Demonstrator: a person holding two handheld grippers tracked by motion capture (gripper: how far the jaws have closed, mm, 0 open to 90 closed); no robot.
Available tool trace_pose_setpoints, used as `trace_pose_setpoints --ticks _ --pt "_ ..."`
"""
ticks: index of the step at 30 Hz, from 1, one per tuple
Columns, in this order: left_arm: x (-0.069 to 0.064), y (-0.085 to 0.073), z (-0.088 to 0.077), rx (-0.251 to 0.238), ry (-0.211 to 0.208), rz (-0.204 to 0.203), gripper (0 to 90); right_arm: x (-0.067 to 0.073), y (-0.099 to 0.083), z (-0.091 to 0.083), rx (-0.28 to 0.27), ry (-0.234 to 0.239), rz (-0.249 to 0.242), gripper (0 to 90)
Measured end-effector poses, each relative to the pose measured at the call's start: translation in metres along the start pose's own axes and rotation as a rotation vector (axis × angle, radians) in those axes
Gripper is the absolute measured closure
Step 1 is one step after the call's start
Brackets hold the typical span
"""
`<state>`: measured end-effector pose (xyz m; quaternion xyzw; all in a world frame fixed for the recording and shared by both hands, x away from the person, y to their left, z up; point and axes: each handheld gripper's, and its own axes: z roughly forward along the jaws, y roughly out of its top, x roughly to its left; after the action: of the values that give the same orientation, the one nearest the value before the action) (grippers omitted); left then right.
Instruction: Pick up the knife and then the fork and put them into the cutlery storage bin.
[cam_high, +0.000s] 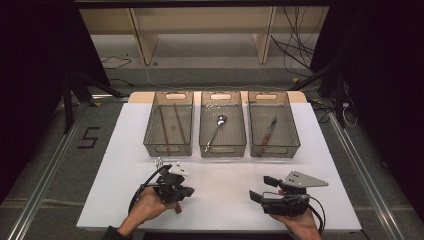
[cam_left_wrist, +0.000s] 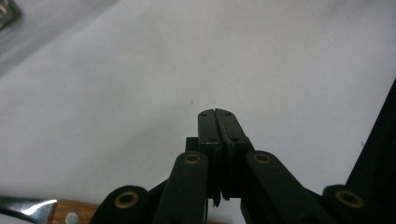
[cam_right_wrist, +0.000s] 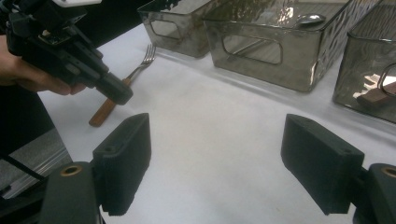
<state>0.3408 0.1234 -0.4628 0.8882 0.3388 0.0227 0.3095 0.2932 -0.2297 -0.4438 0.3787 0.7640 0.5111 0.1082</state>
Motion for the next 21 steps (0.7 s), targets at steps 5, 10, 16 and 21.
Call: trace_pose_setpoints --ticks 5,10,16,21 --pt "0.001 -0.006 0.002 0.03 -0.007 -0.005 88.4 0.001 0.0 0.001 0.002 0.003 0.004 25.2" --pt "0.004 -0.013 0.003 0.084 -0.01 -0.016 88.4 0.001 0.0 0.001 0.001 0.002 0.004 25.2" --pt "0.011 -0.023 -0.008 0.138 0.005 -0.029 88.5 0.0 0.0 0.001 0.002 0.003 0.004 25.2" --pt "0.02 -0.031 -0.018 0.193 0.044 -0.029 88.4 0.0 0.0 0.001 0.004 0.003 0.006 25.2"
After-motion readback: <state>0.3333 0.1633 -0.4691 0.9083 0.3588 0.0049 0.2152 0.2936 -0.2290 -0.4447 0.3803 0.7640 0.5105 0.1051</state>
